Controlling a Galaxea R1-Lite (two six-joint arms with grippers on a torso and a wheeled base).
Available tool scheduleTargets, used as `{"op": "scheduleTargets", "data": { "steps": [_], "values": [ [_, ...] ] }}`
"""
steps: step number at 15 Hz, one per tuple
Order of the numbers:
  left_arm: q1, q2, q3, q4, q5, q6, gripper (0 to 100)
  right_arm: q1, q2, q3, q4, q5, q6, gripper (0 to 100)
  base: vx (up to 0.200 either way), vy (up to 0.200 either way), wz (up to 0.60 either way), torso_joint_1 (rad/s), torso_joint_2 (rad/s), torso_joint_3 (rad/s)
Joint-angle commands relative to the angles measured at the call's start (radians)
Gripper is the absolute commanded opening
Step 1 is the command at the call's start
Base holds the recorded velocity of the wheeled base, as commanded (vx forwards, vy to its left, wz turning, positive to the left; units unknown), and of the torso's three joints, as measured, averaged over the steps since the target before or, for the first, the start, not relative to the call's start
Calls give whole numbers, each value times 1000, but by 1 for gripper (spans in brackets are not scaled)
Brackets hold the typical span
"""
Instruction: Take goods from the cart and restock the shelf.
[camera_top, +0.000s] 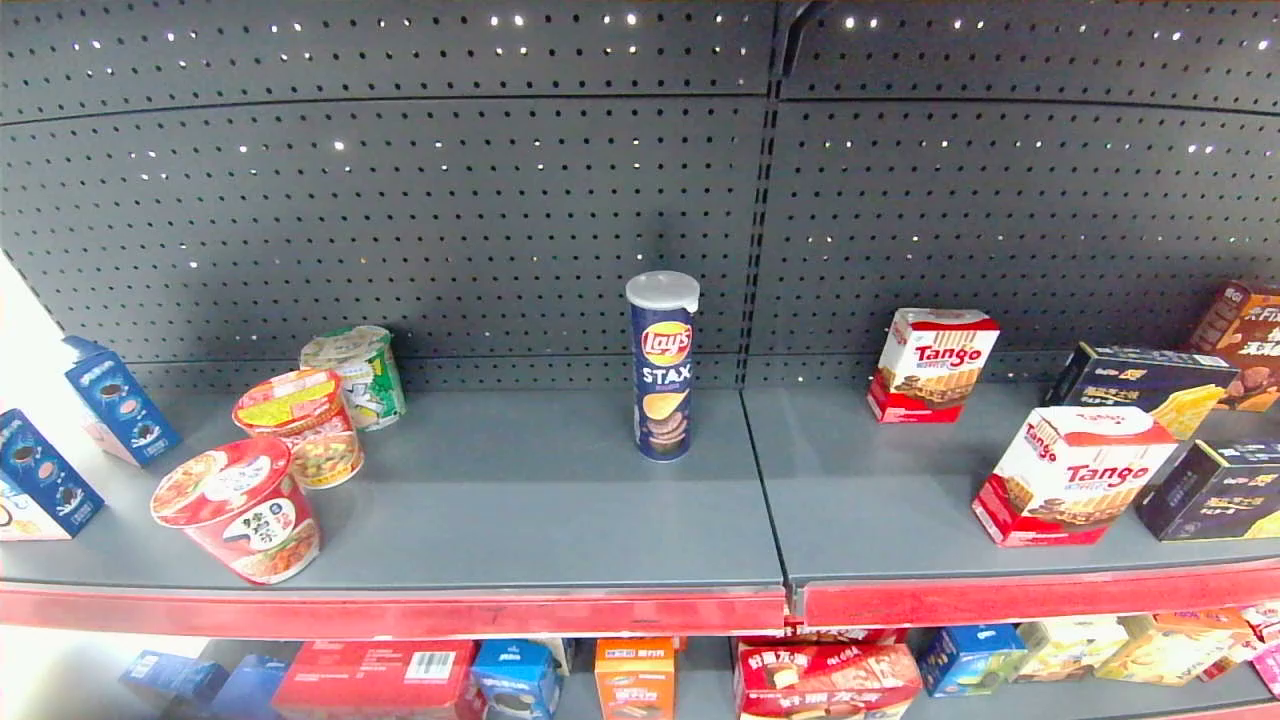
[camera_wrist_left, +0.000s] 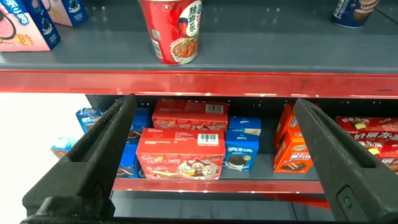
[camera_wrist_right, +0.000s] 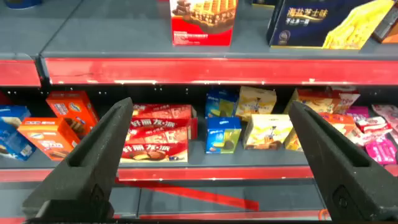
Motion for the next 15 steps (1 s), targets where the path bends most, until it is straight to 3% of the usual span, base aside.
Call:
{"op": "scheduleTargets", "data": {
  "steps": [1,4,9,15],
  "values": [
    [0,1,0,0,0,0,100,7,168,-213,-16,11,1,100,0,0,0,0,0,0],
    [0,1,0,0,2,-2,100,-8,184,-379,29,-6,-1,100,0,0,0,0,0,0],
    [0,1,0,0,0,0,100,-45,186,-400,80,-142,-5,100,0,0,0,0,0,0],
    [0,1,0,0,0,0,100,-2,229,-331,87,-492,-13,100,0,0,0,0,0,0]
  ]
}}
